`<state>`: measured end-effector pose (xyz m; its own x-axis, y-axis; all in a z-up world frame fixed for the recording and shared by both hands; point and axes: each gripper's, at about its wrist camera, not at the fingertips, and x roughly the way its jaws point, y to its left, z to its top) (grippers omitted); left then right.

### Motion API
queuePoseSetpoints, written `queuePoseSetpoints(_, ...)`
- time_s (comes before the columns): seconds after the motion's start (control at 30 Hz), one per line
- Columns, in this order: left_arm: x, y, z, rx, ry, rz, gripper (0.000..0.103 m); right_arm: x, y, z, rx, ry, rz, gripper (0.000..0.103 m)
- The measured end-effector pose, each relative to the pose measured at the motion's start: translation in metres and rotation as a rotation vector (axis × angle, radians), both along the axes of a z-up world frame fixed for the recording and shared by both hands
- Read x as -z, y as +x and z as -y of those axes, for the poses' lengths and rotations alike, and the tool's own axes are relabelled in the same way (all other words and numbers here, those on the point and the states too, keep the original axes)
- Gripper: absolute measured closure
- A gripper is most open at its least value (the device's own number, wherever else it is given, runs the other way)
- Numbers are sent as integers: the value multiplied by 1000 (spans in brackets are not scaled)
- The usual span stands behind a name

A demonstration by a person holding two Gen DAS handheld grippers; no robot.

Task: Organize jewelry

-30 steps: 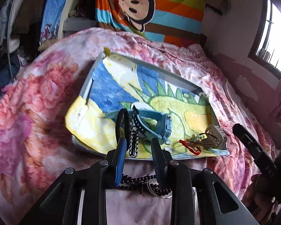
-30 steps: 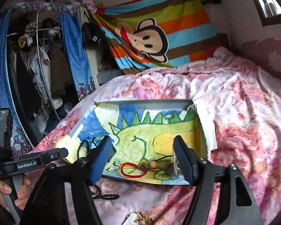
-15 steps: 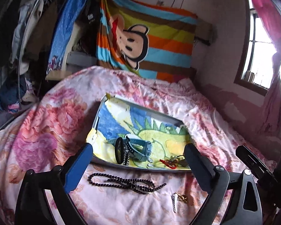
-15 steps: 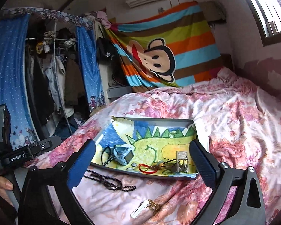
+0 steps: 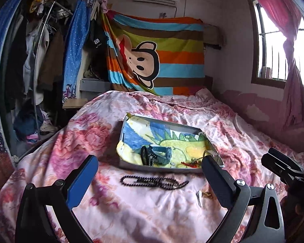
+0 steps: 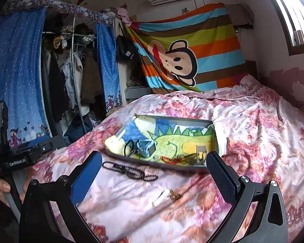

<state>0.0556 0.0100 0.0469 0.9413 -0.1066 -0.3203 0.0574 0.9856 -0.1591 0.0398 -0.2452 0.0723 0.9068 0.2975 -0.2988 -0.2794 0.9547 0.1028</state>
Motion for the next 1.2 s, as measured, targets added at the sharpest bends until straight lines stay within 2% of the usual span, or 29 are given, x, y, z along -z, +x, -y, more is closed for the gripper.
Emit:
queuePoseSetpoints(0.27, 10, -28, -2, -34, 70, -45, 0, 8, -24, -1, -17, -22, -56, 2)
queuePoseSetpoints(0.5, 25, -43, -1, -63, 115, -156, 0, 28, -31, 5, 23, -83, -166, 2)
queuePoseSetpoints(0.6, 29, -47, 1, -63, 133, -178, 0, 33, -31, 9, 34, -89, -207, 2)
queuePoseSetpoints(0.77, 35, -45, 8, -55, 177, -215, 0, 45, -23, 9, 50, -118, -286, 2)
queuePoseSetpoints(0.93, 47, -33, 10, -32, 188, -326, 0, 63, -12, 10, 68, -146, -384, 2)
queuePoseSetpoints(1.2, 58, -25, 9, -37, 199, -384, 0, 69, 2, 13, 50, -123, -440, 2)
